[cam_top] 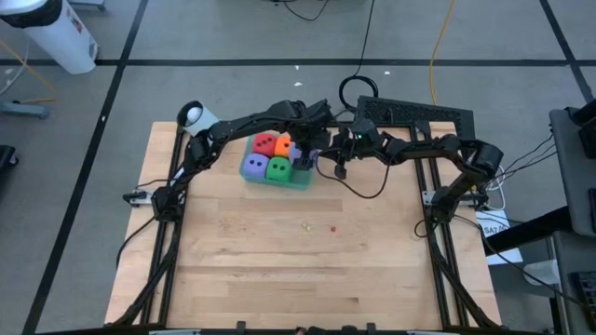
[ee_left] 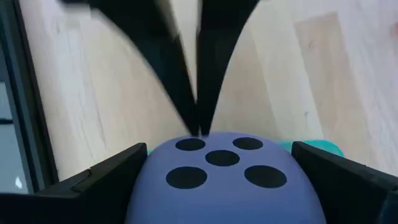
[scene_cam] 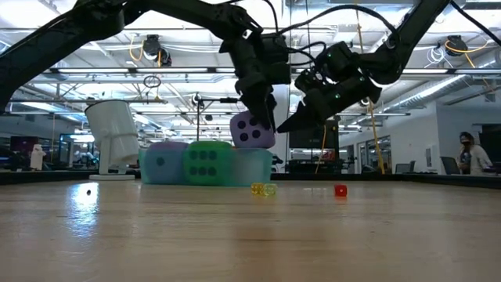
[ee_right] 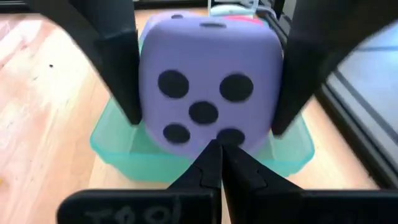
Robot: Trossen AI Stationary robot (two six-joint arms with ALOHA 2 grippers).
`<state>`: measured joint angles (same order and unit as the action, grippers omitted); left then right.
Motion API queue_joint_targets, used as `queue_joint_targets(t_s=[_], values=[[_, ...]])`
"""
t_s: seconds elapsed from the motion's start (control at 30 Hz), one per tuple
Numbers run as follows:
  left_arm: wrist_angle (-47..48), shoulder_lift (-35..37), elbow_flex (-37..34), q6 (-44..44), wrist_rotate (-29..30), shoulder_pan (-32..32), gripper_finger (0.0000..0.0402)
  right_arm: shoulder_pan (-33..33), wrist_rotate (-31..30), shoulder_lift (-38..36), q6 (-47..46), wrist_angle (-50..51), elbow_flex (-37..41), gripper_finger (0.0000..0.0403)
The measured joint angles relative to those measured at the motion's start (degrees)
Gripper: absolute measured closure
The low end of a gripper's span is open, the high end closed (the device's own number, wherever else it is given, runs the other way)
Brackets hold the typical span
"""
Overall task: Pick & Place Dice
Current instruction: Put the large purple dice into the light blue bin
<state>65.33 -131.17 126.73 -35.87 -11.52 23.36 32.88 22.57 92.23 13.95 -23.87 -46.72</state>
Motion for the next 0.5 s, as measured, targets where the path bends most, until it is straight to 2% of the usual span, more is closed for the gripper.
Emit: queue_joint_targets(t_s=[0.13,0.33,0.5], values=[[2.5,0.0,-0.1,0.3,-0.3,-1.2,0.0002,-0.3,0.0,-1.5,-1.2,2.8,0.0,0.0403],[2.0,0.0,-0.1,0.7,1.0,-4.3,0.0002,-1.7,0.0,-2.5,-0.9,3.8,0.0,0.0403],[0.7,0.3,-2.6,2.2,1.4,-4.4,0.0002,-2.5,-0.3,-2.5,-1.6,5.0,0.1,0.0403]])
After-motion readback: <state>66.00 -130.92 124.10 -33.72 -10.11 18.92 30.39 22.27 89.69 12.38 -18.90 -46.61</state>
